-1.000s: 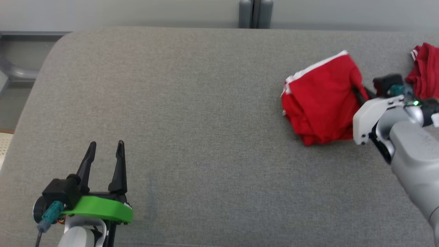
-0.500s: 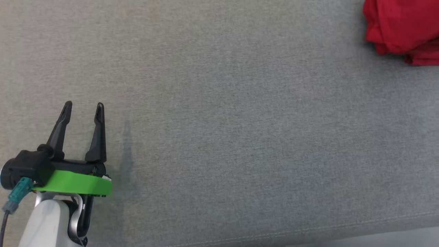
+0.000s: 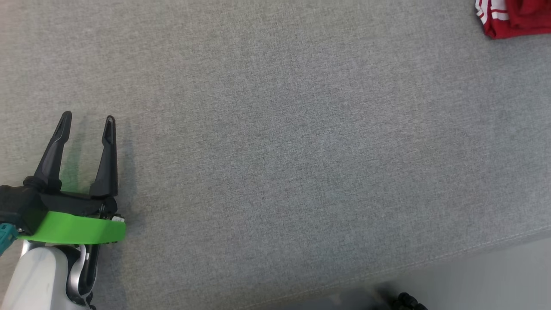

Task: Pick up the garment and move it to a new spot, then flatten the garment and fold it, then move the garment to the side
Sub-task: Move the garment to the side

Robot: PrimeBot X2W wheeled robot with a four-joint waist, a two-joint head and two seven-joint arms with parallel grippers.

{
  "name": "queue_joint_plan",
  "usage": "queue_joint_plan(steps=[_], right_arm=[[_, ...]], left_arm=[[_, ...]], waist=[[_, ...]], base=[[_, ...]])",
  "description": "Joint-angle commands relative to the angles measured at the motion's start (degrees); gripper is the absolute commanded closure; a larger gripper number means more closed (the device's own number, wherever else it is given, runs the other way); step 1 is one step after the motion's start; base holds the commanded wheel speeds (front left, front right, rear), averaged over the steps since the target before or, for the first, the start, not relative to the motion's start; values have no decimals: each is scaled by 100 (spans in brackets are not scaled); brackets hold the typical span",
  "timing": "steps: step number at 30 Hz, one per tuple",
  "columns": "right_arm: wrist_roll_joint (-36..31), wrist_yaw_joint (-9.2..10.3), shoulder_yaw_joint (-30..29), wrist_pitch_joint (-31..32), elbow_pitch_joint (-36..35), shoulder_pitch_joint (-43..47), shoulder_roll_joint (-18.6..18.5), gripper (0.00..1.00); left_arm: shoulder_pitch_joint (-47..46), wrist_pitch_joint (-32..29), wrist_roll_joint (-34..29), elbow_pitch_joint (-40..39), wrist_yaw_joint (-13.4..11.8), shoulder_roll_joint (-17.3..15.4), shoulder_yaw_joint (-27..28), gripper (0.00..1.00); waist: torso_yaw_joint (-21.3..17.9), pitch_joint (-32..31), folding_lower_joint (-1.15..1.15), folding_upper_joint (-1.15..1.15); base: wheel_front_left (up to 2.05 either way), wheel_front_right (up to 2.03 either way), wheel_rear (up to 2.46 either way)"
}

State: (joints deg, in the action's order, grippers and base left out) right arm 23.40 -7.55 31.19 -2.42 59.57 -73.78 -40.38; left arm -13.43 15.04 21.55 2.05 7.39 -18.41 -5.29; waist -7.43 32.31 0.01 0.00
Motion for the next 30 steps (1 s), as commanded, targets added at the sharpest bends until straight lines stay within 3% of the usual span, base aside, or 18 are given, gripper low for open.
queue_joint_plan(steps=[1,2,3,4,10,17,22,30], right_arm=[[-115,14,-47,-10,145,-134,21,100],[-224,14,-60,-17,254,-207,23,80],[-309,14,-66,-57,329,-276,24,52],[-429,14,-44,-21,450,-305,50,0],[-704,13,-240,-432,890,-335,165,0],[-605,13,-368,-1087,869,129,670,0],[-313,13,-509,-1271,387,785,1050,0],[-113,13,-1080,-1275,-1290,2512,1411,0]], left_arm=[[-17,15,38,-31,23,-56,16,0],[-38,15,46,-35,23,-58,5,0],[-56,15,49,-37,23,-55,-8,0],[-72,15,49,-27,23,-42,-12,0],[-49,15,63,99,23,72,38,0],[240,15,26,414,23,294,114,0],[573,15,-39,683,22,508,312,0],[1170,15,-201,999,21,817,634,0]], waist=[[-67,143,-1,0],[-43,155,-1,0],[-22,163,-1,0],[6,161,-1,0],[113,-50,-1,0],[245,-810,-1,0],[398,-1511,-1,0],[557,-2453,-1,0]], base=[[0,0,0],[0,0,0],[0,0,0],[0,0,0],[0,0,0],[0,0,0],[0,0,0],[0,0,0]])
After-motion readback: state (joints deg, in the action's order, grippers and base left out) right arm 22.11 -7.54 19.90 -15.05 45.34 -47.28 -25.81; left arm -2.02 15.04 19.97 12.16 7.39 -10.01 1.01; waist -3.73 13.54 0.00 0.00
